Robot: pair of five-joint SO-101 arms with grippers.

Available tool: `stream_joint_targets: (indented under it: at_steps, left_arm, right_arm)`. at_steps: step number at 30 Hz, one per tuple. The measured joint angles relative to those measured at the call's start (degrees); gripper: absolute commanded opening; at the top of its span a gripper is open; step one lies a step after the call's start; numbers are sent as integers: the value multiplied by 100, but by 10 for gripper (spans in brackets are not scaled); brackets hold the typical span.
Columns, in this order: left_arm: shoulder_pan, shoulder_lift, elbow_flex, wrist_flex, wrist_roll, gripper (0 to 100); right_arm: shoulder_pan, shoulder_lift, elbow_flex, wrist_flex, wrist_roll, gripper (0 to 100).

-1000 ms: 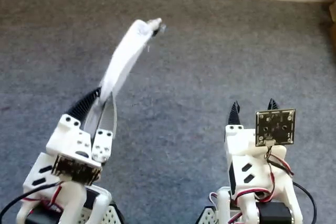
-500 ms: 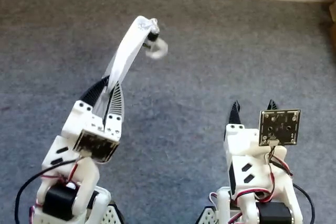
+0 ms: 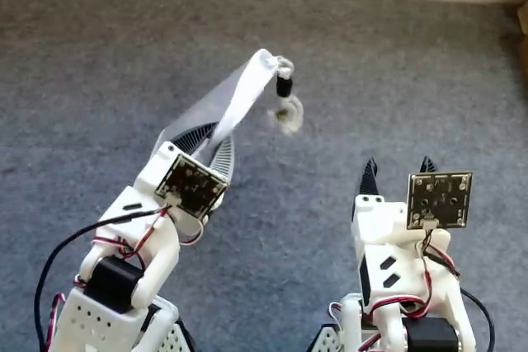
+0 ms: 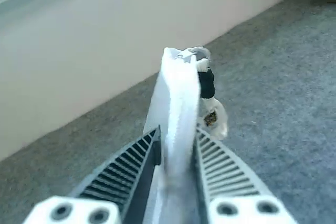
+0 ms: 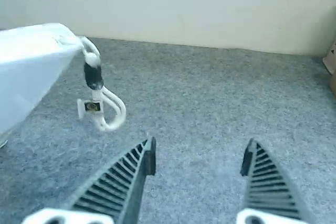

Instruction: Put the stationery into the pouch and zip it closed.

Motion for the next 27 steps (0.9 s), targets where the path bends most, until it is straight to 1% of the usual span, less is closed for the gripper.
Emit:
stream_joint_targets:
  at_steps: [5, 9, 13, 16, 21, 23, 25, 27]
  left_arm:
    - [105, 79, 0, 0, 35, 196]
    - [440, 79, 0, 62, 35, 244]
    - [475, 79, -114, 185, 123, 252]
    - [466, 79, -466, 545, 369, 275]
    - [484, 62, -1336, 1389, 695, 277]
    - [484, 18, -1609, 1635, 756, 257]
    - [484, 18, -1837, 1829, 774, 207]
    - [492, 18, -1969, 1908, 774, 146]
  right_arm:
    - [0, 0, 0, 0, 0, 248]
    - [0, 0, 0, 0, 0, 248]
    - [0, 0, 0, 9, 0, 248]
    - [0, 0, 0, 9, 0, 248]
    - [0, 0, 0, 9, 0, 248]
    - [0, 0, 0, 9, 0, 248]
    - [0, 0, 0, 9, 0, 248]
    - [0, 0, 0, 9, 0, 228]
